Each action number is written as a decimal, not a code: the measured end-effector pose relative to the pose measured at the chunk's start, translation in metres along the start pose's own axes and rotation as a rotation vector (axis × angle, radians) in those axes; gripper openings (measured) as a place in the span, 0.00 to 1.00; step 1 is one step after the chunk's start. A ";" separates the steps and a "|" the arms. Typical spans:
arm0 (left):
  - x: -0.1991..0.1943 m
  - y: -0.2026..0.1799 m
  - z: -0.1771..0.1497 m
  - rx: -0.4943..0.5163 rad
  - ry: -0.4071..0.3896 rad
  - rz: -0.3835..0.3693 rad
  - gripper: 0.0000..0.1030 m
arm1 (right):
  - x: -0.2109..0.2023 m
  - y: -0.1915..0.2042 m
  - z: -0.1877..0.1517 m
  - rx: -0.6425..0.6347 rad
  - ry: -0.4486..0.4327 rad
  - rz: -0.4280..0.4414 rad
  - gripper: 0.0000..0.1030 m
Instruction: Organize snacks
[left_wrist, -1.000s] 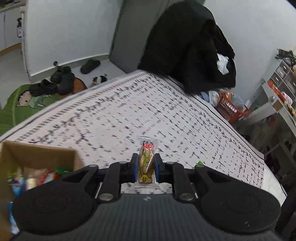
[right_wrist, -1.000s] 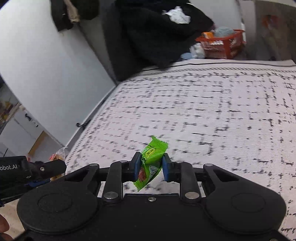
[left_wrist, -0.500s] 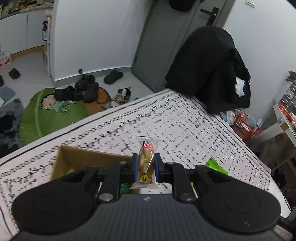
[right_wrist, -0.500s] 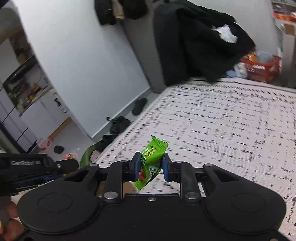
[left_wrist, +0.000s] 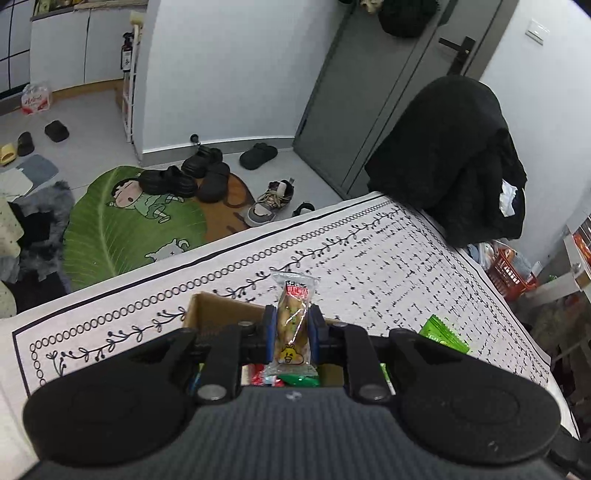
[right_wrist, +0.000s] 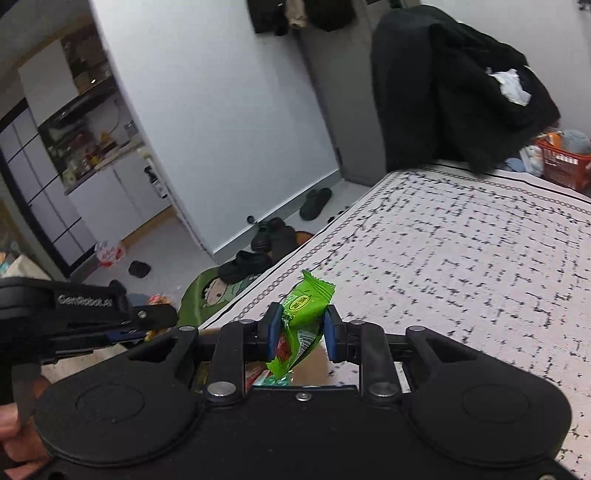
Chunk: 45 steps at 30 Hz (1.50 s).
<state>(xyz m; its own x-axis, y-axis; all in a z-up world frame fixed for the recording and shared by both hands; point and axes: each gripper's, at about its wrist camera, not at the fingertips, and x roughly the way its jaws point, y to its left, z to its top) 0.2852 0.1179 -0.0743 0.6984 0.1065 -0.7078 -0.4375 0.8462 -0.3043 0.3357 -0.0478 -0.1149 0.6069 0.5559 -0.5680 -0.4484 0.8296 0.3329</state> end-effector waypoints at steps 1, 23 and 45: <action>0.000 0.003 0.000 -0.004 0.003 -0.002 0.17 | 0.001 0.005 -0.001 -0.012 0.006 0.004 0.23; -0.043 0.051 0.000 -0.081 0.010 -0.060 0.54 | -0.025 0.076 -0.038 -0.073 0.144 0.013 0.24; -0.120 0.053 -0.015 0.021 0.017 -0.091 0.87 | -0.106 0.074 -0.038 0.011 0.074 -0.088 0.49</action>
<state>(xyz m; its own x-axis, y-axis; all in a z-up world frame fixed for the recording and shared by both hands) 0.1694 0.1416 -0.0147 0.7247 0.0199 -0.6887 -0.3607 0.8626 -0.3546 0.2128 -0.0472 -0.0587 0.5937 0.4757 -0.6490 -0.3881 0.8758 0.2869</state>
